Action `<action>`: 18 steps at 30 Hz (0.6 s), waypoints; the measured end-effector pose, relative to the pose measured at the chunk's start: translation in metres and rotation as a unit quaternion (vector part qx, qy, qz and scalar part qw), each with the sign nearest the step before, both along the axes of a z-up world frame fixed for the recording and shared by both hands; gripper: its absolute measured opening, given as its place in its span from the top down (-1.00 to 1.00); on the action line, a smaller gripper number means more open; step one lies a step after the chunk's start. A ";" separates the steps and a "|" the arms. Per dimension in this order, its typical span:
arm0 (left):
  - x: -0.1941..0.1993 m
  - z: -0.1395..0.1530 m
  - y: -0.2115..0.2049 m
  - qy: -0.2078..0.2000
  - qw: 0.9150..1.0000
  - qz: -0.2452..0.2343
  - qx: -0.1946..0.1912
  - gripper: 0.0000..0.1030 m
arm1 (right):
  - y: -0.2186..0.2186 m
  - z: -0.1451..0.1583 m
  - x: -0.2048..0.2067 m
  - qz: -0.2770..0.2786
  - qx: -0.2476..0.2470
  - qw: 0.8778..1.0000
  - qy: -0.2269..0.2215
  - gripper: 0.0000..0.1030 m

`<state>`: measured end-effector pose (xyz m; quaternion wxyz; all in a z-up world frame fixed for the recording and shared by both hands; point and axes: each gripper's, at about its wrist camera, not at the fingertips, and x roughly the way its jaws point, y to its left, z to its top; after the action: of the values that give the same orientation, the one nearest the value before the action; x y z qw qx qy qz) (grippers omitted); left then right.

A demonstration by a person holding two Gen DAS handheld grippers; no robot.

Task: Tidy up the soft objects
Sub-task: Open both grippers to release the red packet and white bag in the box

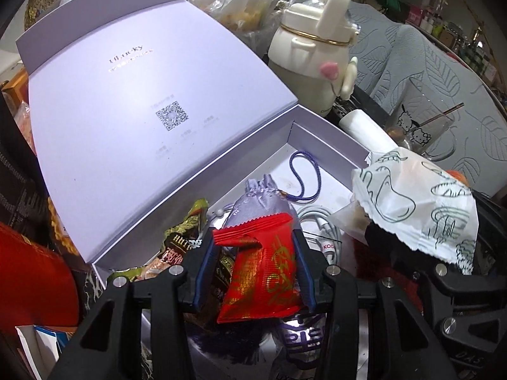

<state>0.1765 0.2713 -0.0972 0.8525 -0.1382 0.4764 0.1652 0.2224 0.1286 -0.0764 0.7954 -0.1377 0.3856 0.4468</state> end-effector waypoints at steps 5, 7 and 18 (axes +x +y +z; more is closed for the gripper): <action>0.002 -0.001 0.004 0.001 1.000 0.013 -0.010 0.12 | 0.004 -0.001 0.002 0.001 -0.009 1.000 0.002 -0.15; 0.003 -0.001 0.004 0.003 1.000 0.011 -0.007 0.11 | 0.003 -0.001 0.003 0.001 -0.009 1.000 0.007 -0.15; 0.012 0.000 -0.005 0.026 1.000 0.007 0.014 0.00 | -0.006 0.009 0.003 -0.008 -0.001 1.000 0.003 -0.34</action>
<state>0.1888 0.2666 -0.0968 0.8407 -0.1248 0.4948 0.1811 0.2256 0.1226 -0.0678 0.7977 -0.1336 0.3897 0.4404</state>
